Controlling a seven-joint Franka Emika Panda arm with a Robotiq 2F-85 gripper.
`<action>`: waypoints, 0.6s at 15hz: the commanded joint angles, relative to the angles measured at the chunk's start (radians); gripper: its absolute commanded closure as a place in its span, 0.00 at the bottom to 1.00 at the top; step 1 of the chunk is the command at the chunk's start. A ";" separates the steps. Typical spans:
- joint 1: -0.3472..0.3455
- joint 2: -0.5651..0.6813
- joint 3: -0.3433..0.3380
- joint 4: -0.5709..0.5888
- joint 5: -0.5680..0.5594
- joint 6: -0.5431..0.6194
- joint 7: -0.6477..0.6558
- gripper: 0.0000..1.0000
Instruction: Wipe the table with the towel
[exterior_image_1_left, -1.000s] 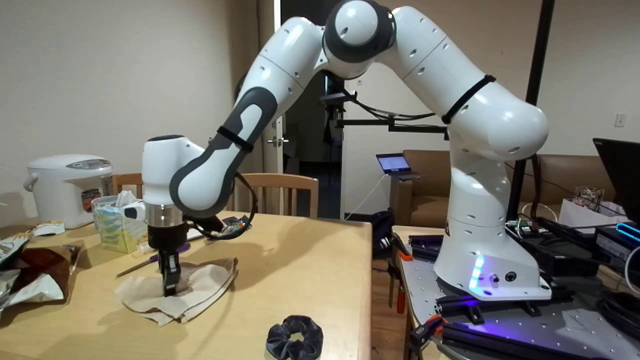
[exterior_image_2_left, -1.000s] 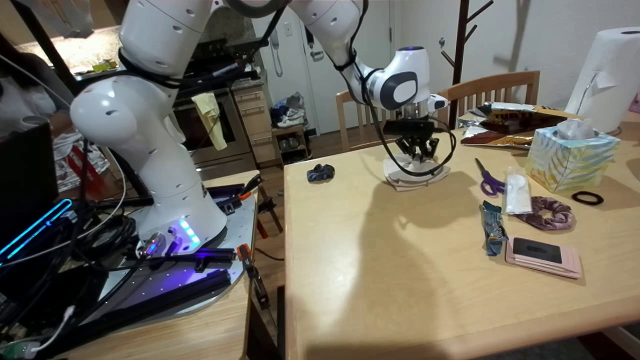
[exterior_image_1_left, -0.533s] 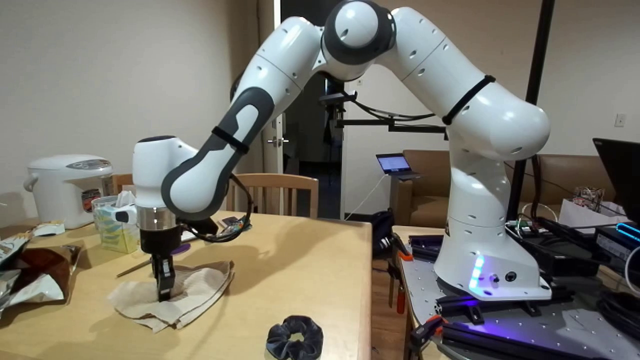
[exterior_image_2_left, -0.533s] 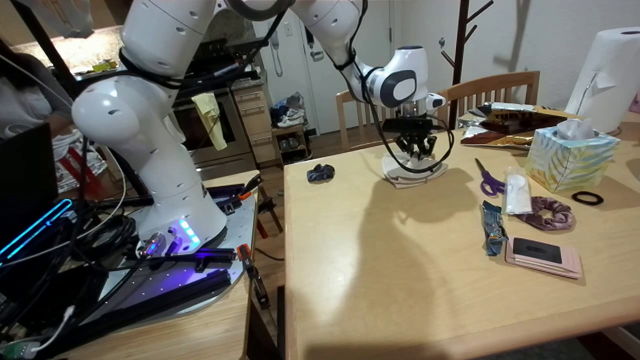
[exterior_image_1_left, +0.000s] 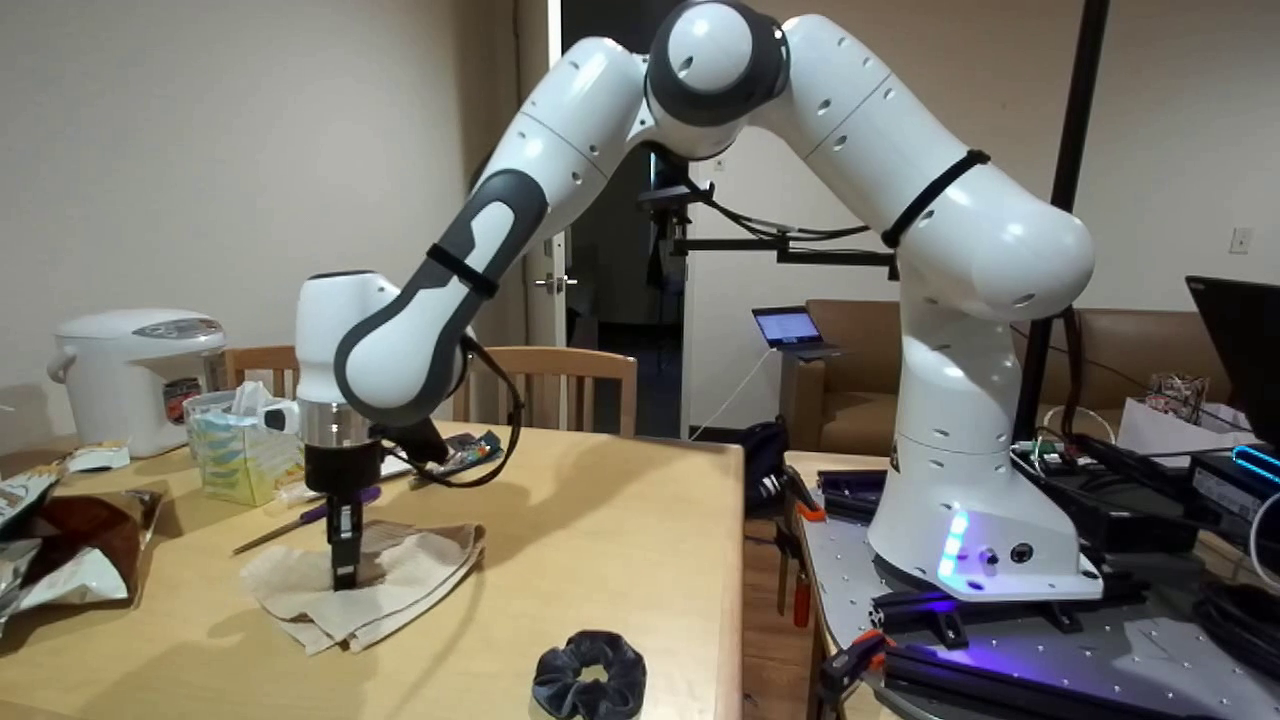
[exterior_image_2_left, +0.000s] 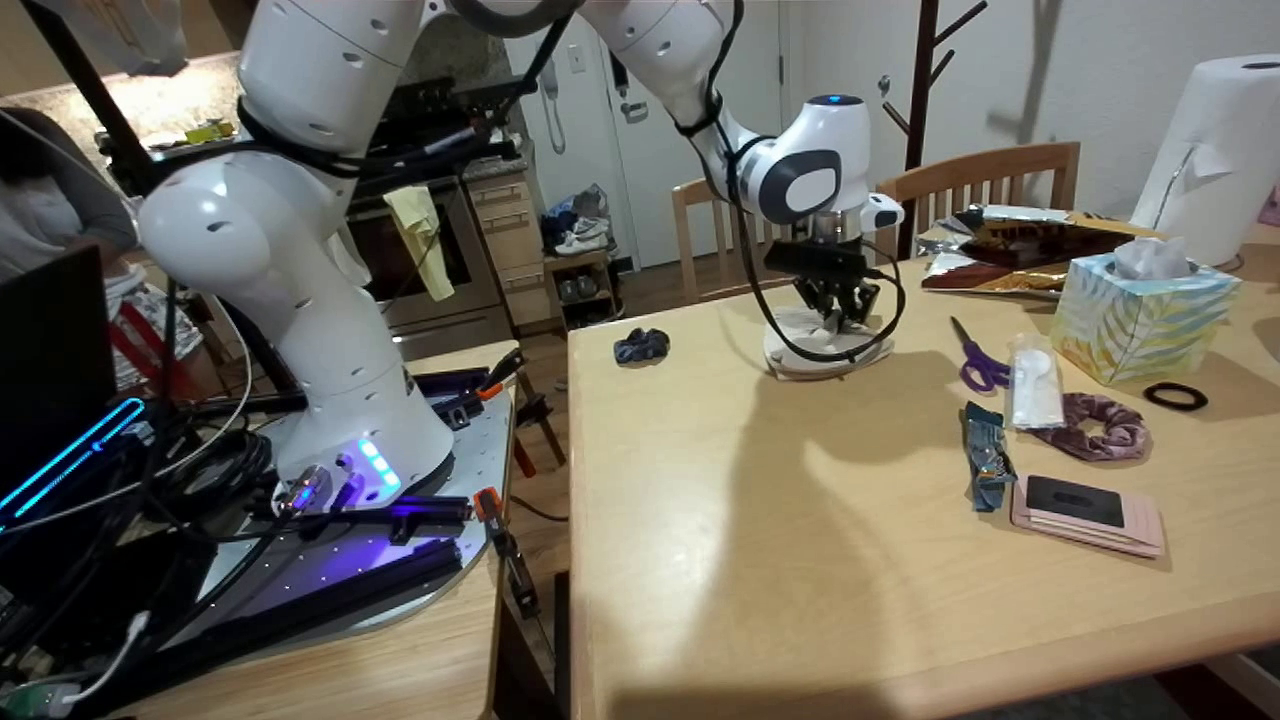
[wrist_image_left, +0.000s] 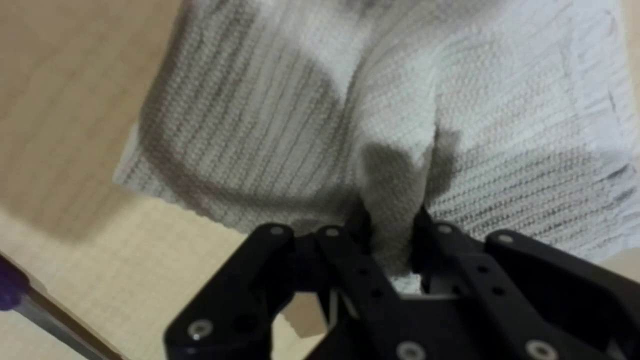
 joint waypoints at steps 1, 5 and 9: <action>-0.071 -0.026 -0.018 -0.135 0.028 0.056 0.004 0.96; -0.135 -0.062 -0.024 -0.230 0.064 0.108 0.007 0.96; -0.208 -0.087 -0.013 -0.309 0.117 0.157 0.001 0.96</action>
